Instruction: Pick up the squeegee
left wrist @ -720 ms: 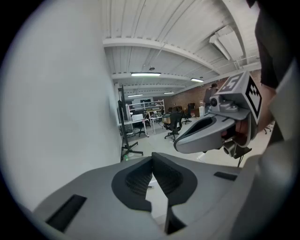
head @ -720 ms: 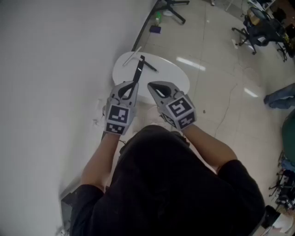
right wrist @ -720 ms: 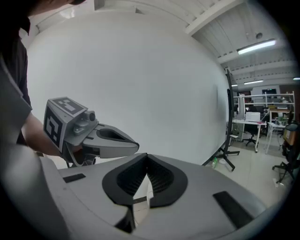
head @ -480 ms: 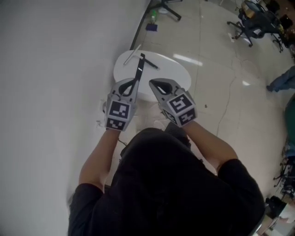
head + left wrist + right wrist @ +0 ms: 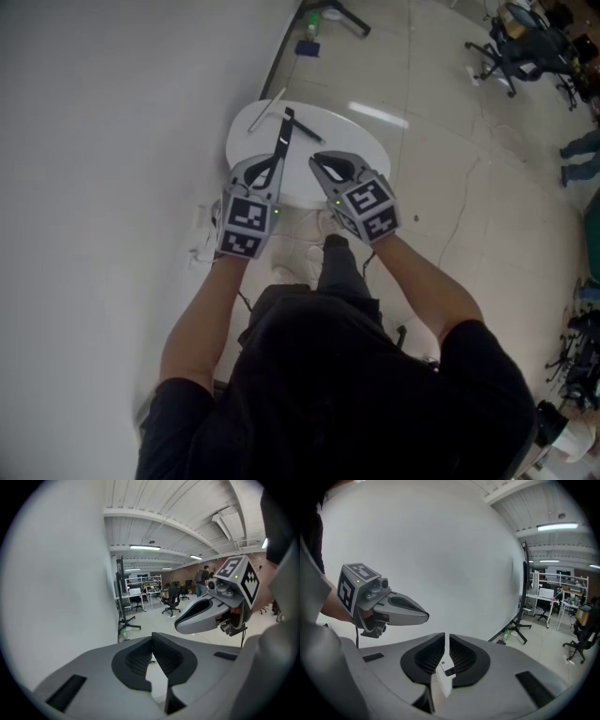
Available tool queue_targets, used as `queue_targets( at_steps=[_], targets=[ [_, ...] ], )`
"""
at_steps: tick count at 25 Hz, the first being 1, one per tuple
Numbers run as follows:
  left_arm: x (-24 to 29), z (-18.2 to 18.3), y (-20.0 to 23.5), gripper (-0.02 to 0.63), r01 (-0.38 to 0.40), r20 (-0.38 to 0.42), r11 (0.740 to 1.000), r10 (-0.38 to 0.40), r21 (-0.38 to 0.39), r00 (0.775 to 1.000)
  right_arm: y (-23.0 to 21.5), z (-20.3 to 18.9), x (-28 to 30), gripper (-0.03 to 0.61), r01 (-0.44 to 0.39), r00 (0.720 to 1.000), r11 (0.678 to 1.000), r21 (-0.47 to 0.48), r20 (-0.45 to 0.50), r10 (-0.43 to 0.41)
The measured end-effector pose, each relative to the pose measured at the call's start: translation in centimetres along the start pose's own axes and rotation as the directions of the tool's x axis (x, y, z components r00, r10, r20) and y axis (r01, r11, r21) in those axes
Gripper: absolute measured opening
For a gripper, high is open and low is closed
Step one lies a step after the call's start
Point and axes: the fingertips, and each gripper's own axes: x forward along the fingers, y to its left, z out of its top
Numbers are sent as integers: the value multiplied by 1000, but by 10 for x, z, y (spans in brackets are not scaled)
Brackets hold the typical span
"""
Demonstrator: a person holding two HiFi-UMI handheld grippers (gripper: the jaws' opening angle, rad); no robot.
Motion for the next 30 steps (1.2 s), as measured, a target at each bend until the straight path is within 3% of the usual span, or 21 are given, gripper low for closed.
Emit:
queue_targets(
  at_steps=[6,17,24,30],
  targets=[
    [86,-40,26,6,-37,-50,998,34,-44,998,-53,-41,71,61,-37,998,999,0,-52,37],
    [250,-151,70,6,-144,-191,977,113,-156,975,-159,-150,234,120,-140,977,990,-34,-166,133],
    [326,-210,95,6,-202,-258,960,149,-193,955,-196,-213,325,120,-197,954,979,-43,-240,181],
    [359,-244,111,6,-233,-299,948,163,-216,940,-207,-256,384,135,-243,928,969,-41,-302,219]
  ],
)
